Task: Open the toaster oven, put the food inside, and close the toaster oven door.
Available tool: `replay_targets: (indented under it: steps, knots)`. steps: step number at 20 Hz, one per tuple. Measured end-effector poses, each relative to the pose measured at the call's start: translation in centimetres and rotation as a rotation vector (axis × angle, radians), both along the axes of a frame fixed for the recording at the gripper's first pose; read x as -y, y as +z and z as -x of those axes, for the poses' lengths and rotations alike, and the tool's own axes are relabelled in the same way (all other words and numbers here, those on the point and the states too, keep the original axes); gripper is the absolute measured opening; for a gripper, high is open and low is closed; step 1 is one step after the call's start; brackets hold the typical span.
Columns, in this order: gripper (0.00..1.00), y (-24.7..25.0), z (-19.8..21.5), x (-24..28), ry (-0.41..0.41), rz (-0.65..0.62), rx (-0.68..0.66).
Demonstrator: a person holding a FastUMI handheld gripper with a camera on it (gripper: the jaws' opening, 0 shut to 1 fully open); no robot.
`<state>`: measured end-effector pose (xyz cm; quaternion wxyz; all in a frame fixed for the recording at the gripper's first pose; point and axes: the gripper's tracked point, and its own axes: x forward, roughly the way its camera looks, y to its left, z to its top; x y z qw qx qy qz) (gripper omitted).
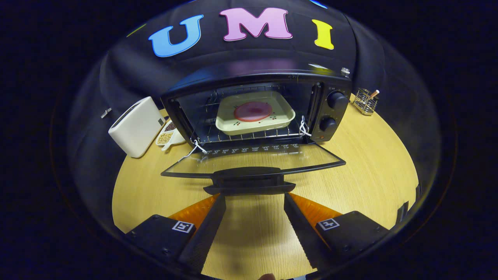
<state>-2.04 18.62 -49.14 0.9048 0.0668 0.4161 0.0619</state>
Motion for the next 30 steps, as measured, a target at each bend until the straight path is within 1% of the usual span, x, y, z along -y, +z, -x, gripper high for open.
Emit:
replay_targets:
  steps: [4, 7, 9, 13, 15, 18, 24, 30]
  knots:
    - [0.99, 2.1, -0.9, -0.1, 0.002, -0.006, 0.079]
    - [0.99, 3.8, -1.9, 0.0, 0.014, 0.008, 0.145]
    - [0.99, 4.6, -2.8, -0.4, 0.029, 0.001, 0.165]
    - [0.99, 6.1, -5.0, -0.4, 0.001, -0.012, 0.203]
    - [0.99, 7.5, -6.5, 0.1, -0.002, -0.014, 0.232]
    - [0.99, 9.6, -7.4, 0.9, 0.008, -0.005, 0.286]
    - [0.99, 15.6, -8.3, 4.8, 0.030, 0.032, 0.421]
    - [0.99, 22.0, -8.7, 11.1, 0.000, 0.065, 0.564]
